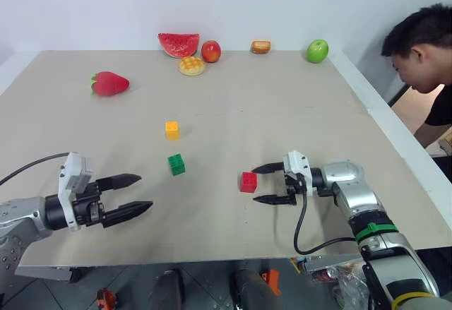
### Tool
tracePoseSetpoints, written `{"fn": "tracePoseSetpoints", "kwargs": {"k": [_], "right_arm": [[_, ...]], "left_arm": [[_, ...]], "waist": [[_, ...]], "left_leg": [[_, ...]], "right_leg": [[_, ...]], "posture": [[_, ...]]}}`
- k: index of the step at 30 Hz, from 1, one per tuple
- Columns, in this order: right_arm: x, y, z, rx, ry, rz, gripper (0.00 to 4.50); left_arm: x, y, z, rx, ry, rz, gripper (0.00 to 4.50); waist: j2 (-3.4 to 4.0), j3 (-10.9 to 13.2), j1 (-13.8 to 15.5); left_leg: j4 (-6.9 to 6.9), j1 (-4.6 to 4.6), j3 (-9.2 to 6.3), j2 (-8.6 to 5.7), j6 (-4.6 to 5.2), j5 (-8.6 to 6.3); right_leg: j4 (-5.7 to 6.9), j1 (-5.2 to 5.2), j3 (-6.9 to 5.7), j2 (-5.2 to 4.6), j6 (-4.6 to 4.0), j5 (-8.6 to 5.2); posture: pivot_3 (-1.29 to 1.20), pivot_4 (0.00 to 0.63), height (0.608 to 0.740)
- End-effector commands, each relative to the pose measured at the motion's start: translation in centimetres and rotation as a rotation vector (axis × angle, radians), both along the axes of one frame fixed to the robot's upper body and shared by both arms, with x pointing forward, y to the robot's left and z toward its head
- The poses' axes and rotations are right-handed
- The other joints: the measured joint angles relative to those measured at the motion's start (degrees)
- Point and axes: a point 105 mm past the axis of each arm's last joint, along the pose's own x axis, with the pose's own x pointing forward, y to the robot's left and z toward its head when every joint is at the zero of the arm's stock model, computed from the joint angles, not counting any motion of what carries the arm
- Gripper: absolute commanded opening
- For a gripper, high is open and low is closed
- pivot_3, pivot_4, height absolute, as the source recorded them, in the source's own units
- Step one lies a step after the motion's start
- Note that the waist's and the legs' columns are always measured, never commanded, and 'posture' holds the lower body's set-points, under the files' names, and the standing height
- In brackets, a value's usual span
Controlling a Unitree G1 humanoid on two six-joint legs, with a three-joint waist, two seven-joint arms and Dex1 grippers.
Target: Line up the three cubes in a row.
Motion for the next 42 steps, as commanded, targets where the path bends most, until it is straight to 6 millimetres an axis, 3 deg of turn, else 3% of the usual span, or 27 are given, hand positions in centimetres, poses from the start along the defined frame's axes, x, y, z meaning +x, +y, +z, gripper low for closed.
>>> {"fn": "tracePoseSetpoints", "kwargs": {"k": [1, 4, 9, 13, 15, 21, 27, 37, 42], "right_arm": [[0.4, -0.6, 1.3, -0.016, -0.018, 0.000, 4.24], [1.2, -2.3, 3.8, -0.049, -0.027, -0.028, 4.24], [0.7, -4.6, 7.9, -0.055, -0.039, -0.025, 4.24], [1.1, -3.9, 11.5, 0.074, -0.081, -0.088, 4.24], [0.1, -2.7, 12.3, 0.128, -0.071, -0.064, 4.24], [-3.0, -0.3, 10.4, 0.150, -0.008, -0.024, 4.24], [-3.7, -0.3, 9.8, 0.191, 0.028, -0.082, 4.24], [-4.2, -0.5, 9.7, 0.201, 0.032, -0.114, 4.24], [-4.1, -0.4, 9.6, 0.199, 0.029, -0.119, 4.27]], "left_arm": [[0.0, -0.6, 0.6, -0.004, -0.031, -0.025, 4.50], [0.2, -0.6, 0.2, 0.005, -0.025, -0.032, 4.50], [1.2, -0.7, -1.2, 0.059, -0.031, -0.013, 4.50], [3.4, -0.6, -3.0, 0.109, -0.032, 0.067, 4.50], [4.2, -0.9, -3.2, 0.103, -0.051, 0.065, 4.50], [7.1, -1.4, -3.7, 0.123, -0.129, 0.068, 4.50], [9.1, -2.2, -3.7, 0.123, -0.170, 0.033, 4.50], [10.6, -3.8, -3.6, 0.088, -0.191, -0.018, 4.50], [11.1, -4.1, -3.6, 0.067, -0.199, -0.010, 2.99]], "waist": [[0.00, 0.00, 0.00], [0.13, 0.08, -0.01], [0.21, 0.13, 0.08], [0.22, 0.13, 0.01], [0.22, 0.14, -0.05], [0.18, 0.11, 0.38], [0.18, 0.11, 0.42], [0.17, 0.10, 0.17], [0.17, 0.10, 0.18]], "left_leg": [[0.00, 0.00, 0.00, 0.00, 0.00, 0.00], [0.04, -0.02, 0.02, -0.01, 0.00, 0.00], [0.07, -0.01, 0.02, -0.08, 0.00, 0.00], [0.03, -0.02, 0.02, -0.07, 0.00, 0.00], [0.03, -0.04, 0.02, -0.07, 0.01, 0.00], [0.01, -0.13, -0.10, -0.07, 0.00, 0.00], [0.21, -0.21, -0.03, -0.13, 0.01, 0.01], [0.21, -0.21, -0.05, -0.11, 0.03, 0.02], [0.22, -0.21, -0.07, -0.12, 0.03, 0.02]], "right_leg": [[0.00, 0.00, 0.00, 0.00, 0.00, 0.00], [0.00, -0.01, 0.02, -0.02, 0.03, 0.02], [-0.01, -0.01, 0.02, -0.10, 0.06, 0.06], [0.00, -0.03, 0.02, -0.07, 0.05, 0.04], [0.02, -0.06, 0.04, -0.03, 0.05, 0.07], [0.02, -0.02, 0.05, 0.06, 0.19, -0.02], [0.00, -0.02, 0.14, -0.01, 0.32, 0.12], [0.01, -0.02, 0.14, 0.04, 0.35, 0.18], [0.01, 0.00, 0.14, 0.05, 0.41, 0.21]], "posture": [[0.00, 0.150, 0.740], [0.00, 0.150, 0.740], [0.00, 0.150, 0.740], [0.00, 0.150, 0.740], [0.00, 0.150, 0.740], [0.00, 0.150, 0.740], [0.00, 0.150, 0.740], [0.00, 0.150, 0.740], [0.00, 0.150, 0.740]]}}
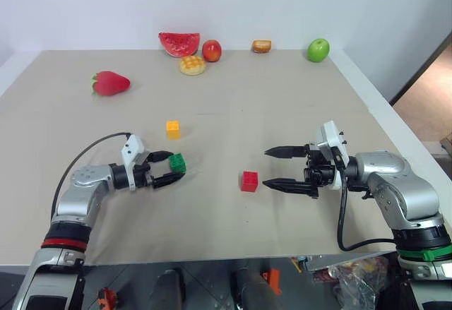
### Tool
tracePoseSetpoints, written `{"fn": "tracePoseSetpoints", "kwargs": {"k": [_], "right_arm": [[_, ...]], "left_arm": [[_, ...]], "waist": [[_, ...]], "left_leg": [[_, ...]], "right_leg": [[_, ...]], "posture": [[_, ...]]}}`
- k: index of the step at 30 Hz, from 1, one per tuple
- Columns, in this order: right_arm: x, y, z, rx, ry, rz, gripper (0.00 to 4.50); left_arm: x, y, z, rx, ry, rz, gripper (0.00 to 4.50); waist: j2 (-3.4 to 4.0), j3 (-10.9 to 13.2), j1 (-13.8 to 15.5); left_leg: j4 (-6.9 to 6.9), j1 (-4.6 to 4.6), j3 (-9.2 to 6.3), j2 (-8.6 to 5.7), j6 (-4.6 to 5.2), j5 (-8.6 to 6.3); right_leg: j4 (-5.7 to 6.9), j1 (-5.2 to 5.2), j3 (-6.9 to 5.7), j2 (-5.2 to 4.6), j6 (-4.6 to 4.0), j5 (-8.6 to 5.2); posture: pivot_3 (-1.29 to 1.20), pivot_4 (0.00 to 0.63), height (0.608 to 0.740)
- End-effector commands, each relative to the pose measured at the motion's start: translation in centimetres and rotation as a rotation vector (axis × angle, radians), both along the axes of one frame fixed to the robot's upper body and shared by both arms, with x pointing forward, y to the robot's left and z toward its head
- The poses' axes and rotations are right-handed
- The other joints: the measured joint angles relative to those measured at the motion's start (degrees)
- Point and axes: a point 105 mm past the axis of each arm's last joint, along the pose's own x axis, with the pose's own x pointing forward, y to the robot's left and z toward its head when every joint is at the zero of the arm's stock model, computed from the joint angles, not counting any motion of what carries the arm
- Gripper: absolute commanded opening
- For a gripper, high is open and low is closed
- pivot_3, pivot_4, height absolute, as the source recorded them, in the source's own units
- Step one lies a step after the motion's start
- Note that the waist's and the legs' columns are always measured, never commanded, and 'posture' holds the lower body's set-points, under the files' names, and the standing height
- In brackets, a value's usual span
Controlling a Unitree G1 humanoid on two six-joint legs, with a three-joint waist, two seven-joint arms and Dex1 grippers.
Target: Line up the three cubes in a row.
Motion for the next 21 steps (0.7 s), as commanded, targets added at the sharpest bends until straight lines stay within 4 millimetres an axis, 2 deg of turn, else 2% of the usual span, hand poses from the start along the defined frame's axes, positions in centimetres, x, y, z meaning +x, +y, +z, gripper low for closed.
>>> {"fn": "tracePoseSetpoints", "kwargs": {"k": [1, 4, 10, 16, 18, 21], "right_arm": [[-0.4, -0.1, 1.3, 0.004, -0.058, 0.006, 4.27], [-0.3, -0.2, 1.2, 0.002, -0.059, 0.002, 4.27], [-0.3, -0.4, 1.2, -0.008, -0.056, -0.010, 4.27], [-1.1, -0.6, 1.0, -0.006, -0.042, -0.022, 4.27], [-1.4, -0.7, 1.0, -0.002, -0.037, -0.032, 4.27], [-2.1, -1.0, 1.0, 0.003, -0.034, -0.056, 4.27]], "left_arm": [[0.4, 0.0, 0.9, -0.009, -0.043, -0.001, 2.69], [0.5, -0.2, 0.8, 0.001, -0.048, -0.002, 1.65], [-0.1, -1.2, 0.3, 0.056, -0.054, -0.104, 1.65], [-1.2, -5.2, 1.8, 0.090, -0.083, -0.395, 1.65], [-1.2, -6.6, 2.5, 0.083, -0.085, -0.473, 1.65], [-1.0, -8.1, 2.4, 0.105, -0.071, -0.551, 1.65]], "waist": [[0.00, 0.00, -0.04], [0.00, 0.00, -0.03], [0.00, 0.00, -0.01], [0.00, 0.00, 0.20], [-0.01, 0.00, 0.36], [-0.01, 0.00, 0.36]], "left_leg": [[0.00, 0.00, 0.00, 0.00, 0.00, 0.00], [0.00, 0.00, -0.01, 0.00, 0.00, 0.00], [0.00, 0.00, -0.01, 0.00, 0.00, 0.00], [0.05, -0.07, -0.04, -0.03, 0.01, 0.00], [0.10, -0.11, -0.06, -0.06, 0.01, 0.00], [0.15, -0.13, -0.07, -0.07, 0.01, 0.00]], "right_leg": [[0.00, 0.00, 0.00, 0.00, 0.00, 0.00], [0.00, 0.00, 0.01, 0.02, 0.01, 0.01], [0.00, 0.01, 0.01, 0.01, 0.03, 0.02], [0.00, 0.01, 0.01, 0.01, 0.01, -0.03], [-0.01, 0.02, 0.01, 0.01, 0.05, -0.03], [-0.01, 0.02, 0.02, 0.01, 0.07, -0.02]], "posture": [[0.00, 0.150, 0.740], [0.00, 0.150, 0.740], [0.00, 0.150, 0.740], [0.00, 0.150, 0.740], [0.00, 0.150, 0.740], [0.00, 0.150, 0.740]]}}
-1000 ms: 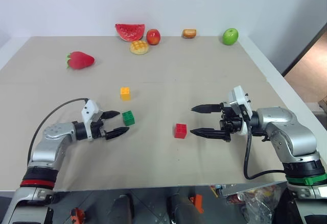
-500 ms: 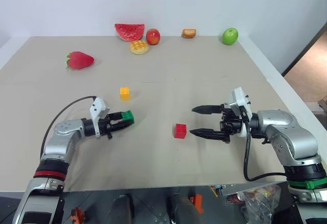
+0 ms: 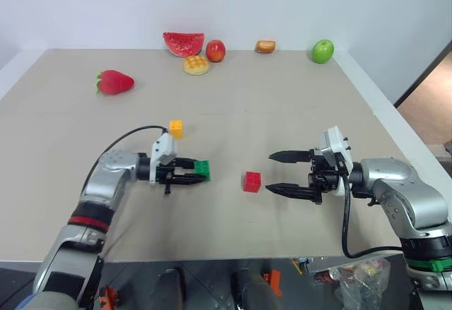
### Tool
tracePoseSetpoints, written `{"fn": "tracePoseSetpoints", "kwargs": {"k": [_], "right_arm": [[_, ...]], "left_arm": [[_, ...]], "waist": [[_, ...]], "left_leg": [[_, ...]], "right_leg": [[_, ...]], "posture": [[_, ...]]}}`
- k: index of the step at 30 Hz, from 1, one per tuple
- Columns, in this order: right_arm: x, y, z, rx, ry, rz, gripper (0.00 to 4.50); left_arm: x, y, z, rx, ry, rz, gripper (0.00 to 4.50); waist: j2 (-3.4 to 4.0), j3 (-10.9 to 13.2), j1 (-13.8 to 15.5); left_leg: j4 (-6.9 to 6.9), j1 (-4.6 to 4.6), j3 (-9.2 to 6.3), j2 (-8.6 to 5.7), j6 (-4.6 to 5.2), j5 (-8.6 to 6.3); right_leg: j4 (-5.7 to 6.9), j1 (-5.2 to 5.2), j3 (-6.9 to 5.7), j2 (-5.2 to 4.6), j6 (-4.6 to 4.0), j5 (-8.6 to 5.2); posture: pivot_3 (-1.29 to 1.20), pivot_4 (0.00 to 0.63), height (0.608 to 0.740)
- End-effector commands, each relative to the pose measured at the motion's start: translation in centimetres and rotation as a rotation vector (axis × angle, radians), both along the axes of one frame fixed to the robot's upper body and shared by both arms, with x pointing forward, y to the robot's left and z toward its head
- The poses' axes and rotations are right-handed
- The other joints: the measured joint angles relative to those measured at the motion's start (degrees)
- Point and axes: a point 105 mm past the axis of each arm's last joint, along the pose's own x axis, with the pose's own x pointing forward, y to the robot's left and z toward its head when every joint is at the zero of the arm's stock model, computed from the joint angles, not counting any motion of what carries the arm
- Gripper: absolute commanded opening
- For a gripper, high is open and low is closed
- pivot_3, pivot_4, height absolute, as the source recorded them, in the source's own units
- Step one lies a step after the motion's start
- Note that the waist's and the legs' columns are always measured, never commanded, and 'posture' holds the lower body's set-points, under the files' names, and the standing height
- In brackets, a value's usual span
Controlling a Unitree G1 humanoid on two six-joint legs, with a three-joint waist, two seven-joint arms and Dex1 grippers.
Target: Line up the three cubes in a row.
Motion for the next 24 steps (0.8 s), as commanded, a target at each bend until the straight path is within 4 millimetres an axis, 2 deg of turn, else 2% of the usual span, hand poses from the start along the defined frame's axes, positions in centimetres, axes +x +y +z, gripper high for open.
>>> {"fn": "tracePoseSetpoints", "kwargs": {"k": [1, 6, 13, 18, 24], "right_arm": [[-0.8, -0.4, 1.5, 0.010, -0.058, -0.025, 4.27], [-1.5, -0.9, 1.2, 0.021, -0.057, -0.078, 4.27], [-1.7, -1.0, 1.2, 0.026, -0.058, -0.100, 4.27], [-1.4, -0.7, 1.2, 0.033, -0.062, -0.090, 4.27], [-1.0, -0.4, 1.3, 0.036, -0.063, -0.073, 4.27]], "left_arm": [[0.3, -1.1, 0.1, 0.030, -0.011, -0.062, 1.65], [0.3, -2.6, -0.9, 0.034, 0.008, -0.105, 1.65], [0.7, -0.9, -2.6, 0.069, 0.032, -0.041, 1.65], [0.8, -0.1, -2.5, 0.061, 0.033, -0.012, 1.65], [0.7, -0.2, -2.3, 0.033, 0.015, 0.002, 1.65]], "waist": [[0.01, 0.00, -0.04], [0.01, 0.00, -0.59], [0.01, -0.01, -0.58], [0.01, -0.01, -0.64], [0.01, -0.01, -0.62]], "left_leg": [[0.00, 0.00, 0.00, 0.00, 0.00, 0.00], [0.00, 0.02, -0.02, 0.01, 0.01, -0.01], [0.04, 0.02, -0.11, 0.01, 0.02, 0.00], [0.06, 0.05, -0.11, 0.02, 0.03, 0.01], [0.06, 0.06, -0.13, 0.03, 0.06, 0.03]], "right_leg": [[0.00, 0.00, 0.01, 0.00, 0.00, 0.00], [0.01, 0.00, 0.02, 0.04, 0.12, 0.07], [0.02, 0.02, 0.02, 0.08, 0.02, 0.05], [0.02, 0.03, 0.03, 0.09, -0.01, 0.08], [0.02, 0.04, 0.03, 0.11, -0.04, 0.11]], "posture": [[0.00, 0.150, 0.740], [0.00, 0.150, 0.740], [0.00, 0.150, 0.740], [0.00, 0.150, 0.740], [0.00, 0.150, 0.740]]}}
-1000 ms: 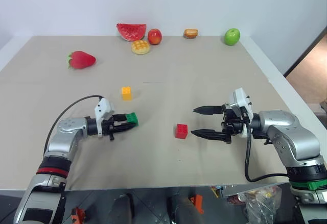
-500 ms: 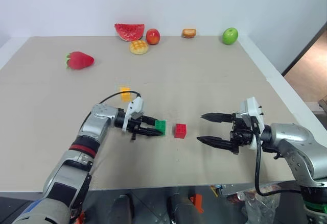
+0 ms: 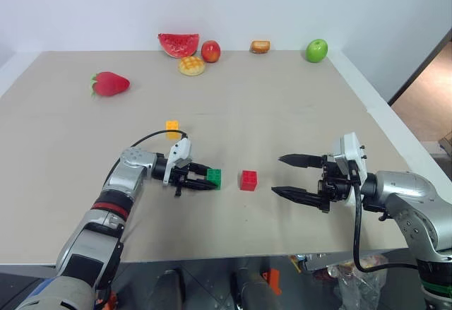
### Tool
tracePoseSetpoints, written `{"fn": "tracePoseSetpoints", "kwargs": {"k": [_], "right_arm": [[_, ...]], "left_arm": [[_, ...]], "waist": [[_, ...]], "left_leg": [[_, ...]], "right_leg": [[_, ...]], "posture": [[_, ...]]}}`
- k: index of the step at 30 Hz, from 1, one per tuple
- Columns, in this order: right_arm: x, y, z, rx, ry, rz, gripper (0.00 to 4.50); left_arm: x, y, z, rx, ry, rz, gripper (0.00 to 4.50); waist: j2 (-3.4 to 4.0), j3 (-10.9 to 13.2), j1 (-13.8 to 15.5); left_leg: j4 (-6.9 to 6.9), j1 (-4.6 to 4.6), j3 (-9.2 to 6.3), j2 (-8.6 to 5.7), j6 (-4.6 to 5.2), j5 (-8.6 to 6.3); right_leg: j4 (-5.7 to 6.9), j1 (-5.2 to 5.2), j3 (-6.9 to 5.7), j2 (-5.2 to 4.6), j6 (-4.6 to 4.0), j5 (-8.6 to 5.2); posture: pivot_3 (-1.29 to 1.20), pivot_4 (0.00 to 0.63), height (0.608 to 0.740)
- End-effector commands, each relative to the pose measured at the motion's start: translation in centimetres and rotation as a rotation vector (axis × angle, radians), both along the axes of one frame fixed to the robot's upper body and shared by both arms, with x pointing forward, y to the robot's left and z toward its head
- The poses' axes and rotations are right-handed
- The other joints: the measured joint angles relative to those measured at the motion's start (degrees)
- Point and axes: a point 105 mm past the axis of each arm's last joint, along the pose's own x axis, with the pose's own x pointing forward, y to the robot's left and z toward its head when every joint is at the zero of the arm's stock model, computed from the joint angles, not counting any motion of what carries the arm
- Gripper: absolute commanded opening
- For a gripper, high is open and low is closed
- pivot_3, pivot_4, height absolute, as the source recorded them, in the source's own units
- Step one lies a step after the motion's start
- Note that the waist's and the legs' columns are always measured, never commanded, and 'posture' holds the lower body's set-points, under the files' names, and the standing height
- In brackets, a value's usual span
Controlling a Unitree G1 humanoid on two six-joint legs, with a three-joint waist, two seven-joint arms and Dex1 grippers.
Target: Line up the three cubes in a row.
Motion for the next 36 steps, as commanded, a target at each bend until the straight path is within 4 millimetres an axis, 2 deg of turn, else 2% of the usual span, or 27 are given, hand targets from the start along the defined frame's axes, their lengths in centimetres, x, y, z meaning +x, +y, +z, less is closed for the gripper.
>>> {"fn": "tracePoseSetpoints", "kwargs": {"k": [1, 10, 13, 14, 15, 18, 23, 30, 34, 36], "right_arm": [[0.1, 0.3, 0.7, 0.007, -0.032, 0.025, 4.27], [0.4, 0.4, 0.8, 0.007, -0.035, 0.032, 4.27], [0.5, 0.4, 0.8, 0.007, -0.037, 0.032, 4.27], [0.5, 0.4, 0.9, 0.007, -0.038, 0.032, 4.27], [0.5, 0.4, 0.9, 0.008, -0.039, 0.032, 4.27], [0.6, 0.5, 1.1, 0.012, -0.042, 0.034, 4.27], [0.8, 0.6, 1.2, 0.016, -0.045, 0.042, 4.27], [1.0, 0.8, 1.6, 0.013, -0.050, 0.067, 4.27], [1.1, 0.6, 2.1, 0.014, -0.062, 0.069, 4.27], [1.6, 0.8, 2.3, 0.021, -0.085, 0.052, 4.27]], "left_arm": [[0.2, 0.3, 0.5, -0.028, -0.032, 0.029, 1.65], [0.1, -0.2, 0.2, -0.044, -0.083, 0.034, 1.65], [0.1, -0.3, 0.2, -0.050, -0.078, 0.035, 2.68], [0.1, -0.4, 0.2, -0.055, -0.069, 0.035, 3.24], [0.2, -0.4, 0.3, -0.054, -0.081, 0.038, 3.24], [0.3, -0.6, 0.4, -0.053, -0.105, 0.042, 4.44], [0.1, -0.2, 0.6, -0.048, -0.118, 0.044, 4.44], [-0.9, 3.9, 1.7, -0.023, -0.116, 0.129, 4.44], [-1.2, 9.1, 2.2, 0.012, -0.125, 0.312, 4.44], [-1.1, 11.0, 2.8, -0.004, -0.132, 0.415, 4.44]], "waist": [[0.00, 0.00, 0.00], [0.00, 0.00, 0.11], [0.00, 0.00, 0.11], [0.00, 0.00, 0.11], [0.00, 0.00, 0.11], [0.00, 0.00, 0.11], [0.00, 0.00, 0.10], [0.01, 0.00, -0.05], [0.00, 0.00, -0.12], [0.01, 0.00, -0.04]], "left_leg": [[0.00, 0.00, 0.00, 0.00, 0.00, 0.00], [0.05, -0.01, 0.00, -0.01, 0.01, 0.01], [0.06, -0.02, 0.00, -0.01, 0.01, 0.01], [0.06, -0.02, 0.00, -0.01, 0.01, 0.01], [0.06, -0.02, 0.00, -0.01, 0.01, 0.01], [0.06, -0.03, 0.00, -0.01, 0.01, 0.01], [0.05, -0.03, 0.00, -0.01, 0.01, 0.01], [-0.01, -0.01, 0.00, 0.07, 0.01, 0.01], [-0.01, 0.00, 0.05, 0.09, 0.00, 0.00], [-0.03, 0.00, 0.06, 0.12, 0.00, 0.00]], "right_leg": [[0.00, 0.00, 0.00, 0.00, 0.00, 0.00], [0.00, 0.03, 0.00, -0.01, 0.03, 0.02], [0.00, 0.03, 0.01, -0.01, 0.03, 0.02], [0.00, 0.02, 0.00, -0.01, 0.03, 0.02], [0.00, 0.02, 0.00, -0.01, 0.03, 0.02], [0.00, 0.02, 0.00, -0.01, 0.04, 0.01], [0.00, 0.01, 0.01, -0.01, 0.03, 0.01], [0.01, -0.03, 0.02, 0.05, -0.01, 0.01], [0.00, -0.02, 0.02, 0.03, -0.03, -0.01], [0.00, -0.06, 0.01, 0.03, -0.05, -0.02]], "posture": [[0.00, 0.150, 0.740], [0.00, 0.150, 0.740], [0.00, 0.150, 0.740], [0.00, 0.150, 0.740], [0.00, 0.150, 0.740], [0.00, 0.150, 0.740], [0.00, 0.150, 0.740], [0.00, 0.150, 0.740], [0.00, 0.150, 0.740], [0.00, 0.150, 0.740]]}}
